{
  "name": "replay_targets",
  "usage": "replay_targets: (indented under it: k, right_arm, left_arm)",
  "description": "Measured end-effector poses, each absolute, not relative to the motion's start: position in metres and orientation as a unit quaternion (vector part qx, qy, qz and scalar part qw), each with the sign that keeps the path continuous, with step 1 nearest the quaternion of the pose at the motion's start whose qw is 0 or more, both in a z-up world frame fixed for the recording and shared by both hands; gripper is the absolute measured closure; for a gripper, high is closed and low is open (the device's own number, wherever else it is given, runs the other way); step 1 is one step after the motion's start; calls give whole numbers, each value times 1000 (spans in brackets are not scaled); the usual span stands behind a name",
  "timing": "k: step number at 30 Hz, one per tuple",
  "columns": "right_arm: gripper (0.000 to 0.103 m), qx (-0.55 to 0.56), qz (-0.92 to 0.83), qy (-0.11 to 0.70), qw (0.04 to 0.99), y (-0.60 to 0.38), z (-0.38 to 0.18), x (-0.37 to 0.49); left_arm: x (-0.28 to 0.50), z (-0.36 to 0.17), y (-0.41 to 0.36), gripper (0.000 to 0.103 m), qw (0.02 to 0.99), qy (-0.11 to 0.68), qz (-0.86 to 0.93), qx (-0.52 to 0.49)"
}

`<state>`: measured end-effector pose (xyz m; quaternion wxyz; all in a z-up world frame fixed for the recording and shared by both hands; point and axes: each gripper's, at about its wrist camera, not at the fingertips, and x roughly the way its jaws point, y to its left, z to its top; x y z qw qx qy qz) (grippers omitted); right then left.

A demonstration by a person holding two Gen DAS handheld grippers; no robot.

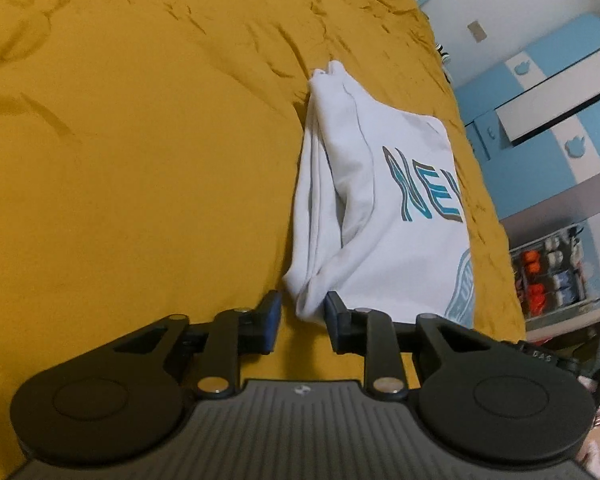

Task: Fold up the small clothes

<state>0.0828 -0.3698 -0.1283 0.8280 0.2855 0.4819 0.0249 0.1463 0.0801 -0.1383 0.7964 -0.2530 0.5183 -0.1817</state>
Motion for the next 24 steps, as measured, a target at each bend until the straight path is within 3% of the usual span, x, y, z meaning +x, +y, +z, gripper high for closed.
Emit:
replay_targets:
  k: [2,8,16,18,20,22,24]
  right_arm:
    - [82,223,9,477,850,-364,-112,74]
    - [80,100,-1,400,911,-353,-48,50]
    - [51,42,49,282,957,-313,27,33]
    - [43,35,57,257,964,-298,39,27]
    - [28,34,64,237,969,-289,47,17]
    - [21,43,75,220,972,-282,50,5]
    - [21,54,85,215,971,-273,48,-4]
  left_arm:
    - [141,-124,83,71,811,514,-173,-218]
    - [127,-61,75,70,878,443,-141,-114]
    - [99,21,30,50,945,300,-128,-34]
    - [89,33,22,38,952,275,-130,-36]
    - [76,40,17,27,962,241,-122,-38]
    - [66,40,11,25,971,205,-118,-27]
    - [62,35,2,24,975,185,-119,-9]
